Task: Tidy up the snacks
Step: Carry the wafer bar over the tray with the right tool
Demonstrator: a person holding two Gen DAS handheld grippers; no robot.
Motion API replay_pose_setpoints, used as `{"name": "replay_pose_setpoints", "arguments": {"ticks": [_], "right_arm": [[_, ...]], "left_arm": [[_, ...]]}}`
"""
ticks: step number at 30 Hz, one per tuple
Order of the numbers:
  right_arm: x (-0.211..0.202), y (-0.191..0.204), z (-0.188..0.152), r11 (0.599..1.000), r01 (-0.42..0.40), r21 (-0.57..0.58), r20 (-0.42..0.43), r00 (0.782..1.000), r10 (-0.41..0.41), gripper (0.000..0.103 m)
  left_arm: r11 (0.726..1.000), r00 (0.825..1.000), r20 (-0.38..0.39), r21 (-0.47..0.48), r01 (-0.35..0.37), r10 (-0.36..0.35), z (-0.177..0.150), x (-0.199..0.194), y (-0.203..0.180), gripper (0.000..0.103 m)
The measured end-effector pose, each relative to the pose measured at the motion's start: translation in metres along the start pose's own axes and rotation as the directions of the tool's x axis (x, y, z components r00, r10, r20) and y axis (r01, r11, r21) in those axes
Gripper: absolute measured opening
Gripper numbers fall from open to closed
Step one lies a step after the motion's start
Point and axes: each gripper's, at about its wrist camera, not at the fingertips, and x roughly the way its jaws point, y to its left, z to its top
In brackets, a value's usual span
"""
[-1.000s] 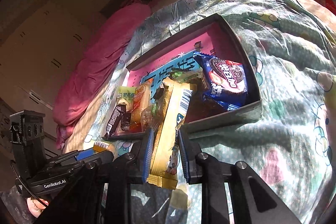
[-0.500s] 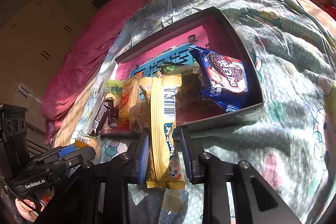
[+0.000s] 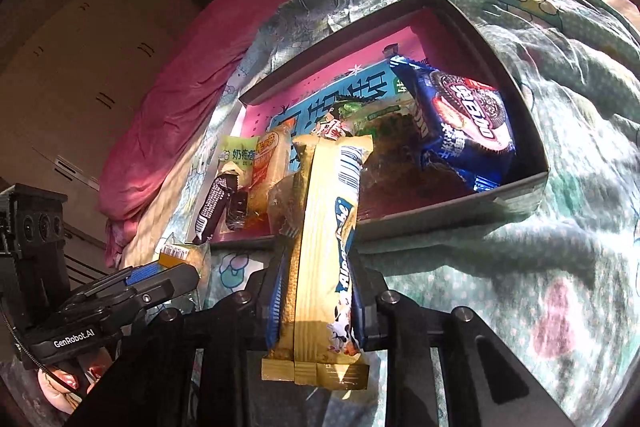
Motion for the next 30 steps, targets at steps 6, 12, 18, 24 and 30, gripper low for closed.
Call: {"name": "replay_pose_setpoints", "arguments": {"ticks": [6, 12, 18, 24, 30], "right_arm": [[-0.018, 0.006, 0.013, 0.999, -0.038, 0.015, 0.061, 0.997, 0.037, 0.027], [-0.028, 0.012, 0.026, 0.999, -0.048, 0.011, 0.104, 0.993, 0.046, 0.027], [-0.033, 0.016, 0.04, 0.999, -0.049, 0.012, 0.132, 0.99, 0.047, 0.027], [-0.035, 0.017, 0.049, 0.999, -0.047, 0.015, 0.15, 0.988, 0.044, 0.027], [-0.033, 0.014, 0.056, 0.999, -0.032, 0.012, 0.155, 0.987, 0.029, 0.027]], "left_arm": [[1.0, 1.0, 0.011, 0.003, 0.008, -0.008, 0.004, -0.003, -0.003, 0.043], [1.0, 1.0, 0.026, -0.002, 0.008, -0.007, 0.013, -0.007, -0.001, 0.043], [1.0, 0.999, 0.045, -0.004, 0.008, -0.007, 0.024, -0.009, -0.001, 0.043], [1.0, 0.999, 0.052, -0.006, 0.003, -0.003, 0.033, -0.008, 0.0, 0.043], [1.0, 0.999, 0.047, -0.008, 0.0, 0.0, 0.039, -0.001, 0.0, 0.043]]}}
